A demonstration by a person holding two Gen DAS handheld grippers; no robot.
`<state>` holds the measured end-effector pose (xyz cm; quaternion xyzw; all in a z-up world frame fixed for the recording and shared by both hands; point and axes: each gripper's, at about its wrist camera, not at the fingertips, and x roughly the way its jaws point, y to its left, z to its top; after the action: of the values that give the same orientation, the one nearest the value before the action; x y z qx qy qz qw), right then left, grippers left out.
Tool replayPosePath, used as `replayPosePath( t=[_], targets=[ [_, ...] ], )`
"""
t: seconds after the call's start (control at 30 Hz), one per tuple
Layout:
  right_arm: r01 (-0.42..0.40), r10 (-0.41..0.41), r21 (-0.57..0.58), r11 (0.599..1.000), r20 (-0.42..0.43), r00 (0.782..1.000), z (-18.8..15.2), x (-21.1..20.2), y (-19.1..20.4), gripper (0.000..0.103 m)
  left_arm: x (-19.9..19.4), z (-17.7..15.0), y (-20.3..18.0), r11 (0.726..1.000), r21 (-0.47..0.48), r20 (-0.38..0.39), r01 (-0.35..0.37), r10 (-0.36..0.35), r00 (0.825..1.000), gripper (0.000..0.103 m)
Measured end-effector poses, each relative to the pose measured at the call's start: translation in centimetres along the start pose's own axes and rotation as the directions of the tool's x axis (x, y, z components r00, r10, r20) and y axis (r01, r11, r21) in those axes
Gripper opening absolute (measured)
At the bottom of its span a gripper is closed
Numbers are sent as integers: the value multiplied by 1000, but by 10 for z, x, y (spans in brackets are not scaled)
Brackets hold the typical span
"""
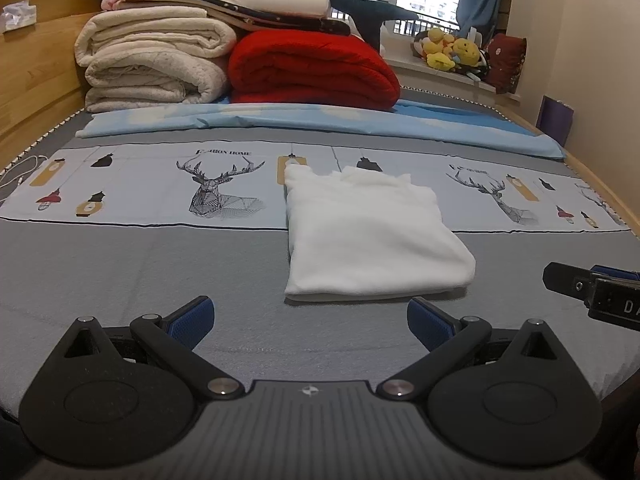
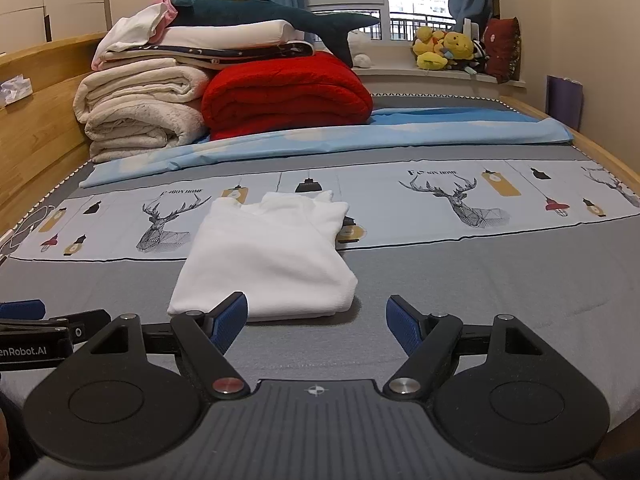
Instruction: Fold small clothes
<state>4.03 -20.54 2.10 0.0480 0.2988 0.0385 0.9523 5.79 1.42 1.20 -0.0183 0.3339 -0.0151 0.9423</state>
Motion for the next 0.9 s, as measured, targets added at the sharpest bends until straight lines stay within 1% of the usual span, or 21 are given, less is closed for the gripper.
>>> replayPosePath(
  t=[0.9],
  targets=[
    [-7,7,-8,1000,-7,1000,0,0,-2,78,2,-2,0,1000,17,1,18,-18,1000,103]
  ],
)
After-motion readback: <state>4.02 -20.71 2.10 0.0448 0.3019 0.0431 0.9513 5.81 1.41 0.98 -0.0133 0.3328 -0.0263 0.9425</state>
